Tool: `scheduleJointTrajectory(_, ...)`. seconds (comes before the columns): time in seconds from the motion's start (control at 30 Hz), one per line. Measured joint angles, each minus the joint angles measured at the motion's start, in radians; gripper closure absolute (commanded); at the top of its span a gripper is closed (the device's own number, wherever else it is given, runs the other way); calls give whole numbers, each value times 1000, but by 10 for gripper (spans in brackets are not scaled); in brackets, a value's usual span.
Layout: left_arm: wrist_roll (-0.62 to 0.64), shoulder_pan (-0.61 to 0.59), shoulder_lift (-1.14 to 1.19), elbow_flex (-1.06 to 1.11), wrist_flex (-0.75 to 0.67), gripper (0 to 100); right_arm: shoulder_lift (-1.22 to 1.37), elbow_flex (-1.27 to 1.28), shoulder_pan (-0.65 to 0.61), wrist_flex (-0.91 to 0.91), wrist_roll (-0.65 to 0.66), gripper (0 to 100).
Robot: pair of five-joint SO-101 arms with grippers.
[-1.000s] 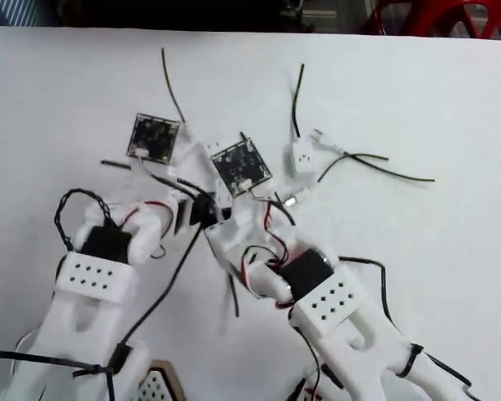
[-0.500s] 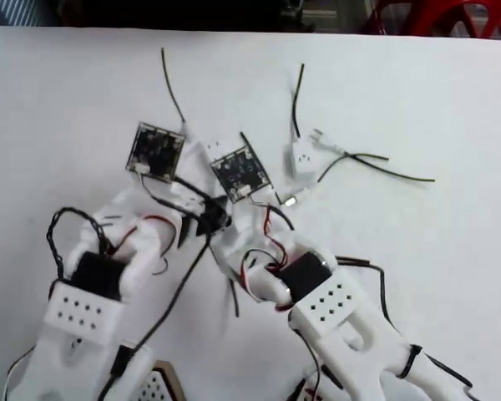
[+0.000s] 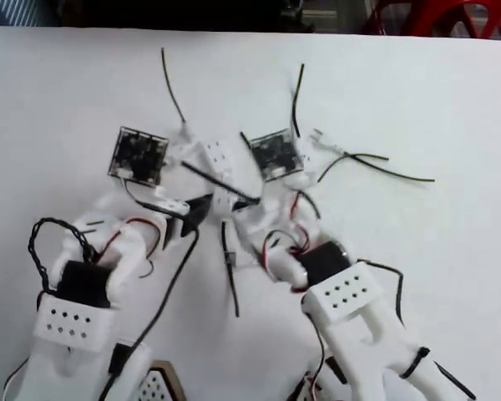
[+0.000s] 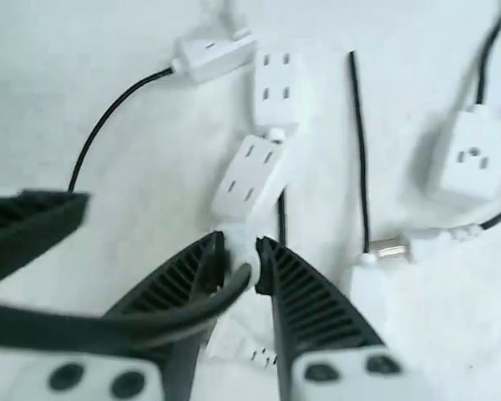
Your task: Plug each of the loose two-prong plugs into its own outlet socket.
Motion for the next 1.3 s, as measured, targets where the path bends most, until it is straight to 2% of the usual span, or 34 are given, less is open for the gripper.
scheduleJointTrajectory(0.17, 0, -25, 15, 0, 25, 607, 0, 0, 157, -74, -51, 981)
scheduleJointTrajectory(0.33, -2, -25, 209, -63, 29, 608, 0, 0, 227, -91, -103, 981)
scheduleJointTrajectory(0.57, 2, -9, 623, -273, 29, 608, 0, 0, 241, -92, -115, 981)
scheduleJointTrajectory(0.83, 87, 78, 1011, -496, 29, 609, 0, 66, 242, -161, -115, 981)
scheduleJointTrajectory(1.1, 103, 78, 1327, -701, 29, 740, 0, 74, 244, -189, -115, 981)
scheduleJointTrajectory(1.3, -11, 80, 1392, -767, 35, 815, 0, 74, 242, -189, -115, 981)
